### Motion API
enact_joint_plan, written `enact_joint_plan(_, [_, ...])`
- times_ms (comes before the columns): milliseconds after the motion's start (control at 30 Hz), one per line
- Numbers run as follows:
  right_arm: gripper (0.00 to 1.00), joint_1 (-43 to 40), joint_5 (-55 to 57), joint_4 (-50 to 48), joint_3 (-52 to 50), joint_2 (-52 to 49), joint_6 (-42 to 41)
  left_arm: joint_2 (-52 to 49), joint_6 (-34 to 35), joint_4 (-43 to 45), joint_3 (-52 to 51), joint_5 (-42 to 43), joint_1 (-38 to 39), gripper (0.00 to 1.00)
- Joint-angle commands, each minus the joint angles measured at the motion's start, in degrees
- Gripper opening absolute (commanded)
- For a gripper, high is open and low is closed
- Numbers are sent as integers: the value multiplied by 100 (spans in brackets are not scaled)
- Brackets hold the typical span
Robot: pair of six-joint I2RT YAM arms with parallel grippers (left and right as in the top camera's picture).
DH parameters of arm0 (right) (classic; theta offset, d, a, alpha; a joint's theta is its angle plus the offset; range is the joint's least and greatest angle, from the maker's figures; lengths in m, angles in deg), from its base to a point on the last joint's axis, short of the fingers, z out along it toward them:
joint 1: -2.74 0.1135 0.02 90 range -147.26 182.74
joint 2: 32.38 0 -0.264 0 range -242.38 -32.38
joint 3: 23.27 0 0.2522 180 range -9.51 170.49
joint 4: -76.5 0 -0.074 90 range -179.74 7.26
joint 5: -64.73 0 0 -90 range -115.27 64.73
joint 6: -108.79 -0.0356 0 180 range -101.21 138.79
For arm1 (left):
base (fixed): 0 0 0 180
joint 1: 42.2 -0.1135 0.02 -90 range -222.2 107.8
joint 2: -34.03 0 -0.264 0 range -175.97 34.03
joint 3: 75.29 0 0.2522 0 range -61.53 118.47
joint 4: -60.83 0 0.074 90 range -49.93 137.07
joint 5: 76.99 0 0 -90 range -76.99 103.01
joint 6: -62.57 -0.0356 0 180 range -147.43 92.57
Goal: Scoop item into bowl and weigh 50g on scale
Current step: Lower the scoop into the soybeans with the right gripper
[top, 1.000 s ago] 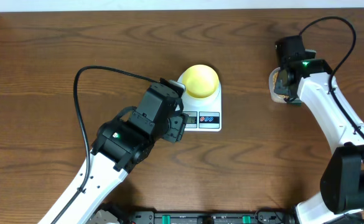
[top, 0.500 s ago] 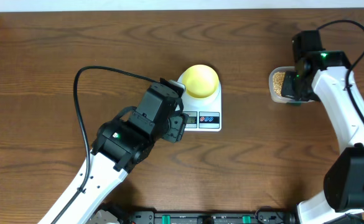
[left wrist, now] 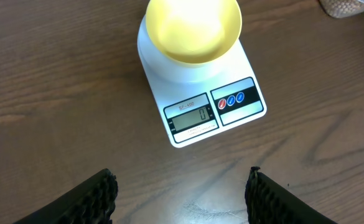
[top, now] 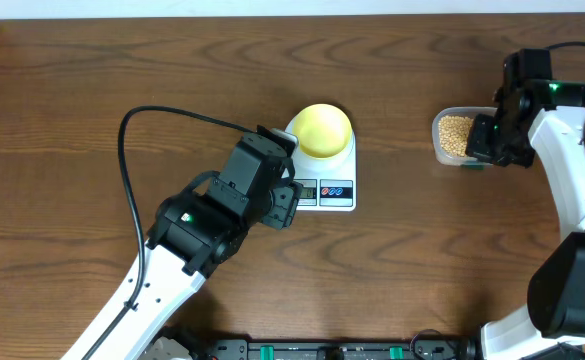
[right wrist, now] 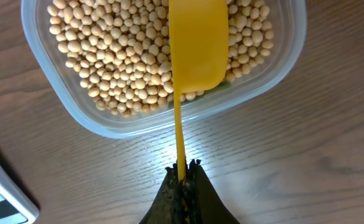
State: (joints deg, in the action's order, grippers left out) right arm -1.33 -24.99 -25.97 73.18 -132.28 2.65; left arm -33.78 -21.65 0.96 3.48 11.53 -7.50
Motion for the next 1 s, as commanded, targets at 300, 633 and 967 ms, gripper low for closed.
enact_joint_plan(300, [1, -195, -1207, 33, 76, -245, 323, 46, 31, -13, 151, -50, -24, 69])
enact_joint_plan(633, [1, -584, -1788, 153, 76, -245, 643, 46, 31, -13, 151, -50, -24, 69])
enact_joint_plan(967, [1, -1104, -2428, 219, 76, -247, 981, 46, 31, -13, 151, -52, -24, 69])
